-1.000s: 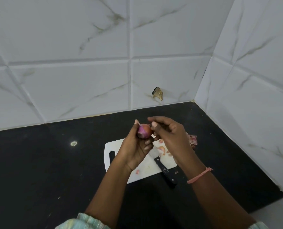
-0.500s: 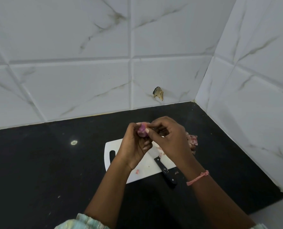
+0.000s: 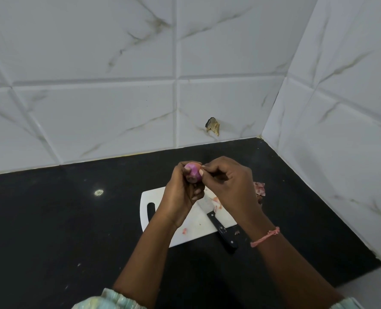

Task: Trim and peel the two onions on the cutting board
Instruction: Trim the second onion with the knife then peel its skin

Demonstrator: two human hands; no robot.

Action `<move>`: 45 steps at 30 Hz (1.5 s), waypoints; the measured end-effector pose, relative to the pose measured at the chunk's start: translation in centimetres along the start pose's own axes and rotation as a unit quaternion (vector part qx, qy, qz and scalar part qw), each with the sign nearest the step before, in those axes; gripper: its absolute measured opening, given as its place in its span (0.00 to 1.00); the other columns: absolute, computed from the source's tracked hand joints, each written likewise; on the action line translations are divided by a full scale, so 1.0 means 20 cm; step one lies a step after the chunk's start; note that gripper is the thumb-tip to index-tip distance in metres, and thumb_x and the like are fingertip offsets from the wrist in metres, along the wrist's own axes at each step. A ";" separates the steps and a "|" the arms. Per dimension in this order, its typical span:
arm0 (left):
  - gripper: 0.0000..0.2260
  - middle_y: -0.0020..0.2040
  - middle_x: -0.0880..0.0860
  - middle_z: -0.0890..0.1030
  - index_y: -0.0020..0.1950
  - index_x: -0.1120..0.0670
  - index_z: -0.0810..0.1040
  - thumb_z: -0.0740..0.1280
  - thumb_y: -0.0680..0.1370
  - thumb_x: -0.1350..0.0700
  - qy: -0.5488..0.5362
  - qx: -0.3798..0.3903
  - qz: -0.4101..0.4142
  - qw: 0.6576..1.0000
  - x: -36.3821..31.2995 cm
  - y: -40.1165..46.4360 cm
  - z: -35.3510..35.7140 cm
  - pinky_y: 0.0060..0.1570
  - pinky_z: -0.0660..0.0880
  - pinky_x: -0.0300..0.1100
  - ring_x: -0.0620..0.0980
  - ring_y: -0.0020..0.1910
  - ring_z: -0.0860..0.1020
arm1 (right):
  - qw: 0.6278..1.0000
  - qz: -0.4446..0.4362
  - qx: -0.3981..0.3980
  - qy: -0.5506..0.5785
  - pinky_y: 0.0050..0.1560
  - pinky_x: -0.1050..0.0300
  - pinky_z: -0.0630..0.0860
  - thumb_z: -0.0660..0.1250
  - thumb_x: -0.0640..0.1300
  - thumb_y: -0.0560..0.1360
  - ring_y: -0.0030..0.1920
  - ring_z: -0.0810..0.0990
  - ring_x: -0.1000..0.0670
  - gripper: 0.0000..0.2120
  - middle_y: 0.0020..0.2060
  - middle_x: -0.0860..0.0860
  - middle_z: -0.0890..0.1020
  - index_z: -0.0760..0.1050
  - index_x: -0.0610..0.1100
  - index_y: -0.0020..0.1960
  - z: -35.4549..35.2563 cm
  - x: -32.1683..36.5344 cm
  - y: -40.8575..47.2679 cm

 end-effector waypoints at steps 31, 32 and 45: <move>0.15 0.43 0.58 0.73 0.55 0.59 0.75 0.51 0.82 0.56 -0.045 -0.024 -0.014 0.999 0.01 -0.01 0.01 0.30 0.64 0.39 0.47 0.31 0.66 | 0.998 0.043 0.018 -0.032 0.41 0.72 0.76 0.71 0.36 0.74 0.43 0.81 0.58 0.03 0.38 0.56 0.80 0.80 0.41 0.46 0.00 -0.02 0.04; 0.15 0.42 0.58 0.74 0.56 0.60 0.75 0.51 0.82 0.55 -0.065 -0.016 -0.024 0.997 0.02 0.00 0.01 0.29 0.64 0.39 0.47 0.30 0.66 | 0.999 0.045 0.018 -0.024 0.42 0.72 0.76 0.71 0.35 0.74 0.44 0.81 0.59 0.04 0.38 0.57 0.80 0.80 0.42 0.47 0.00 -0.02 0.04; 0.24 0.29 0.51 0.74 0.47 0.57 0.77 0.57 0.81 0.37 0.128 -0.072 0.008 0.989 -0.04 -0.01 -0.01 0.26 0.61 0.36 0.44 0.24 0.64 | 0.998 -0.009 0.055 0.006 0.55 0.65 0.76 0.65 0.45 0.79 0.58 0.76 0.56 0.12 0.57 0.55 0.75 0.76 0.46 0.62 0.02 -0.01 -0.01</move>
Point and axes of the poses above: each hand's wrist, its own y-axis towards the middle knuckle, its own z-axis out of the palm, x = y × z, the point moved 5 cm from there along y, towards the middle knuckle
